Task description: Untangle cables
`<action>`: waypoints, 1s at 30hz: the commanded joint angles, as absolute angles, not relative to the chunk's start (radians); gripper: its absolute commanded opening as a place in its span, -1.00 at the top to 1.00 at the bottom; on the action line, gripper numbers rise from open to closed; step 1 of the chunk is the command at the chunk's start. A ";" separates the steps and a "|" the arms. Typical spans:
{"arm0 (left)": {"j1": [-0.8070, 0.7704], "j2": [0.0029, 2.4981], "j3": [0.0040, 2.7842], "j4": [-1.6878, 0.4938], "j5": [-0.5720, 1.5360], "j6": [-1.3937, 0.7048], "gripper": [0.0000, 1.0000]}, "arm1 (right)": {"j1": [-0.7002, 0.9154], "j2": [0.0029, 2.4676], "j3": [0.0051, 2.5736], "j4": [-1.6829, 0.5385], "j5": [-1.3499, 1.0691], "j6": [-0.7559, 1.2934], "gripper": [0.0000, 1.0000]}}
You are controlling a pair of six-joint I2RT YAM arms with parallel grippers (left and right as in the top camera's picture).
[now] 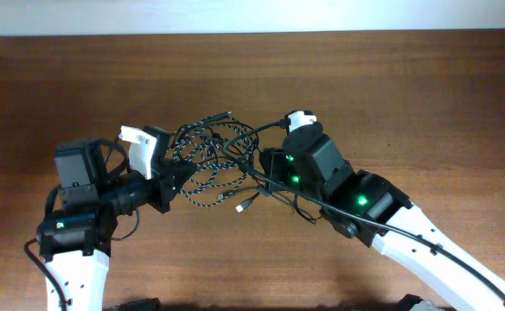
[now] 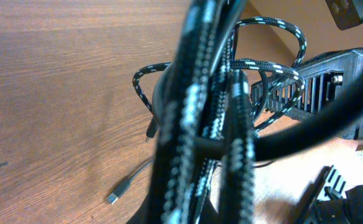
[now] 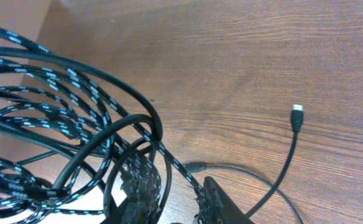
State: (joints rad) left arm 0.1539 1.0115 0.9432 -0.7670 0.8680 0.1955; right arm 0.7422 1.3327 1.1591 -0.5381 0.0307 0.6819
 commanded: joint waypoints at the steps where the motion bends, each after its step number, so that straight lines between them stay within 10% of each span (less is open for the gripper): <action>1: 0.153 0.994 0.947 -0.765 0.921 0.216 1.00 | 0.745 1.333 1.159 -0.521 0.045 0.743 0.48; 16: 0.105 0.994 0.947 -0.778 0.948 0.220 1.00 | 0.746 1.428 1.159 -0.421 -0.147 0.829 0.63; 19: 0.105 0.994 0.947 -0.761 0.999 0.220 1.00 | 0.745 1.428 1.159 -0.422 -0.146 0.828 0.92; 30: 0.105 0.995 0.947 -0.858 0.553 0.208 1.00 | 0.405 1.105 1.160 -0.615 -0.039 0.747 0.92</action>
